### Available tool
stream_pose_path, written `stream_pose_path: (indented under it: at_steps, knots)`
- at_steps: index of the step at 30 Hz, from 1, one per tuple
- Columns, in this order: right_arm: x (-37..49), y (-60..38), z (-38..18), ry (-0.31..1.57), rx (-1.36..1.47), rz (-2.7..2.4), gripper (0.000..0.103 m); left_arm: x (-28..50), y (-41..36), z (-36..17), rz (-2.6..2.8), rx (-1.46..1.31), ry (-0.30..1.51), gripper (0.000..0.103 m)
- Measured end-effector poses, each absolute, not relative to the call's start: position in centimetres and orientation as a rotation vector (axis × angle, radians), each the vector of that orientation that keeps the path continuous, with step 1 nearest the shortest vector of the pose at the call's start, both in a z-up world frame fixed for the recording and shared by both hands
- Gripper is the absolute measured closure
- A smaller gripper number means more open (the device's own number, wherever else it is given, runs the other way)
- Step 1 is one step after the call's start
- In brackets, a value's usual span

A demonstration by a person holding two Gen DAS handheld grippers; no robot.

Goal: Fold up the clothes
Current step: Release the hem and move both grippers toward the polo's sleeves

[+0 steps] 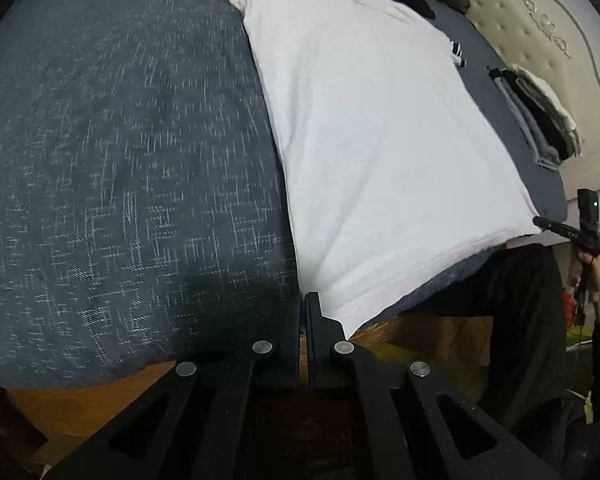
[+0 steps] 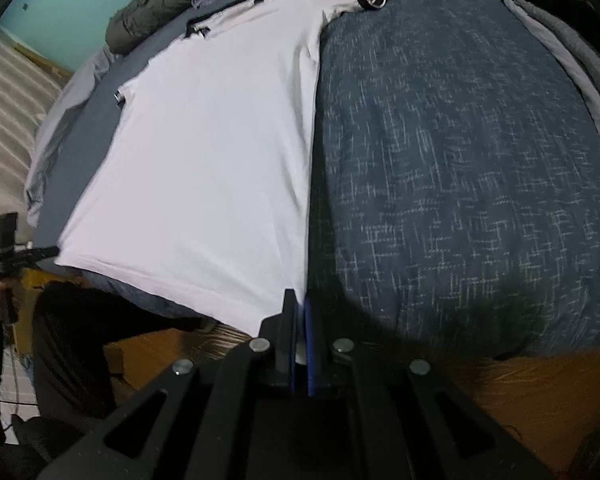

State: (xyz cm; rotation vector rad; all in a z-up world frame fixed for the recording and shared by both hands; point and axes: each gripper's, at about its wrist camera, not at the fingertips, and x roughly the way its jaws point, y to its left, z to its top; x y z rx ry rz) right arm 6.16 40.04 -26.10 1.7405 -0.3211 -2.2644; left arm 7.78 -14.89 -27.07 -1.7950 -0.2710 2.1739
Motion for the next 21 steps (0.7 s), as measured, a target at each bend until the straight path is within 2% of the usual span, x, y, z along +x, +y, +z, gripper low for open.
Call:
stream_pose_path:
  at_steps: [4,13,14,16,18,21]
  knots:
    - [6.3,39.7,-27.2,-0.259,1.781,-2.273,0.1,8.3,-15.5,-28.2,2.161,-1.826,-0.27,0.101]
    - [6.5,41.6,-26.8,-0.361,1.753,-2.279,0.098,7.5,-15.2,-28.2,2.115,-1.873,-0.238,0.098]
    - [6.4,42.1,-26.3,-0.364,1.745,-2.294,0.098,7.3,-15.6,-27.7,2.134,-1.873,-0.239,0.096]
    - [5.8,43.1,-25.2,-0.382,1.713,-2.329,0.097,6.3,-16.5,-26.6,2.181,-1.856,-0.25,0.077]
    - [4.7,43.7,-23.9,-0.402,1.662,-2.37,0.096,4.5,-17.5,-25.3,2.24,-1.824,-0.277,0.069]
    - [2.4,44.2,-22.1,-0.441,1.604,-2.418,0.082,2.0,-18.0,-24.0,2.298,-1.767,-0.302,0.068]
